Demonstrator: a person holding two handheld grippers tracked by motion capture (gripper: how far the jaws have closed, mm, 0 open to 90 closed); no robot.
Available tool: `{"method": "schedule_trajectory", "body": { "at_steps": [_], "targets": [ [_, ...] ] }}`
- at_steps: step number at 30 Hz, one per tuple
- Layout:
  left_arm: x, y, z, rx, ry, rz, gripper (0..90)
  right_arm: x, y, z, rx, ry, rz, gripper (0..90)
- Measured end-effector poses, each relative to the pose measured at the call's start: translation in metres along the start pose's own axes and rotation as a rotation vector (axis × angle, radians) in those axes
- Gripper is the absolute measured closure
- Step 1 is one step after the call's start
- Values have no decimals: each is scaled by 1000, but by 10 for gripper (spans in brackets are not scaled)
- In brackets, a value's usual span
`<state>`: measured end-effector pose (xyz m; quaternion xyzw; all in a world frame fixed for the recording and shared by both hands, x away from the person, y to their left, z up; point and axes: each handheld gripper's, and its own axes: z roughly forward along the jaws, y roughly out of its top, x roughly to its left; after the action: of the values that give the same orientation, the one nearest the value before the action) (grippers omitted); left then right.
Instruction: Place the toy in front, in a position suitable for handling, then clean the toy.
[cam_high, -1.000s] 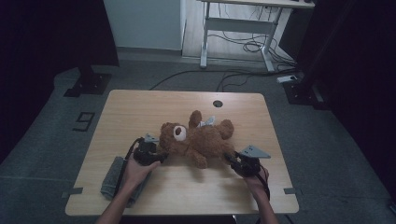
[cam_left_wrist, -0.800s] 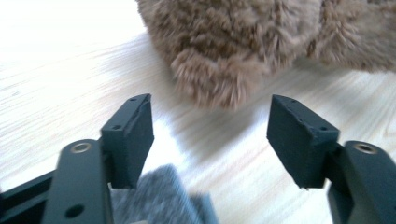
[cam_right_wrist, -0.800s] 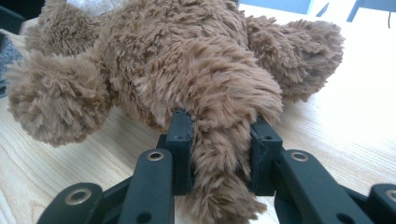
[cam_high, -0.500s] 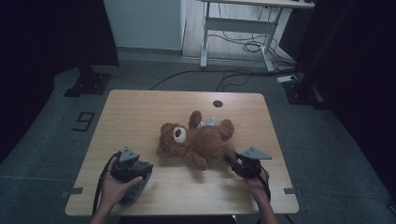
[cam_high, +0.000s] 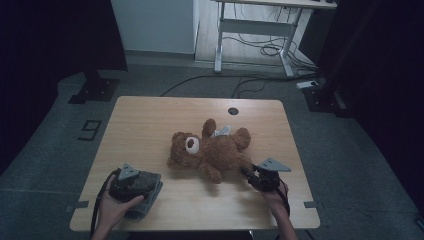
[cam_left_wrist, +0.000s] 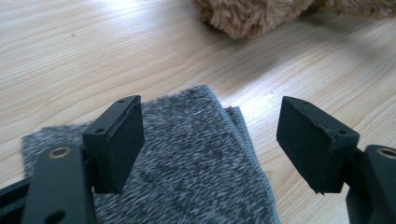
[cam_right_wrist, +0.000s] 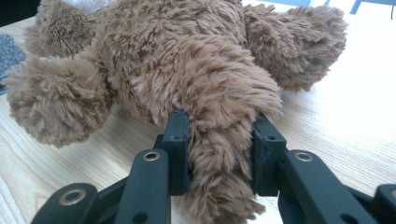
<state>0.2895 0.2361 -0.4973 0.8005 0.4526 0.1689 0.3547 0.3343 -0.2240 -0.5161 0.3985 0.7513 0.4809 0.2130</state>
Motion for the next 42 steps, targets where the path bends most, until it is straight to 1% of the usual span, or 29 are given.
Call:
{"method": "schedule_trajectory", "body": {
  "at_steps": [2,7,9,10,12,13,15,16,18,19,20,22,23,24,27,28,29,30,32,33,35,36,41,42],
  "targets": [
    [1,-2,0,0,0,-9,234,0,0,-1,0,-1,1,653],
    [3,-5,1,8,10,-17,235,0,0,-1,1,2,7,653],
    [0,-7,0,10,3,-16,230,-1,0,-1,3,2,9,652],
    [-2,-7,1,12,0,-13,228,-1,0,-1,2,2,7,652],
    [-5,-9,4,33,-8,2,226,-1,0,-1,3,2,6,651],
    [-5,-9,4,33,-8,2,225,-1,0,-1,3,2,6,651],
    [-8,-10,9,55,-4,14,224,-1,0,0,4,4,8,649],
    [-11,-12,15,75,-7,24,220,-2,0,0,5,5,7,647],
    [-14,-13,20,87,-10,30,215,-2,0,-1,5,4,6,646],
    [-14,-13,20,87,-10,30,207,-2,0,-1,5,4,6,646],
    [-18,-14,25,96,-14,42,194,-2,0,-1,5,5,8,646],
    [-21,-16,30,114,-11,56,179,-2,0,-1,6,6,8,645],
    [-21,-16,30,114,-11,56,176,-2,0,-1,6,6,8,645],
    [-22,-18,35,130,8,68,175,-2,0,0,4,6,10,643],
    [-22,-19,37,133,11,70,176,-2,0,-1,5,6,10,642],
    [-23,-20,38,136,24,82,179,-2,0,-1,5,6,10,642],
    [-23,-20,38,136,24,82,185,-2,0,-1,5,6,10,642],
    [-24,-20,38,137,34,88,185,-2,0,-1,5,6,10,641],
    [-24,-20,39,134,33,82,186,-2,-1,0,4,6,10,640],
    [-23,-20,38,132,34,79,194,-2,-1,-1,4,5,11,640],
    [-21,-21,37,125,38,71,272,-2,-1,-1,5,4,10,640],
    [-19,-21,36,121,45,69,272,-2,-1,-1,5,4,10,640],
    [-16,-22,33,112,63,64,443,-2,-1,-1,5,3,11,640],
    [-15,-22,33,108,75,66,443,-2,-1,-1,6,2,11,639]
  ]
}}
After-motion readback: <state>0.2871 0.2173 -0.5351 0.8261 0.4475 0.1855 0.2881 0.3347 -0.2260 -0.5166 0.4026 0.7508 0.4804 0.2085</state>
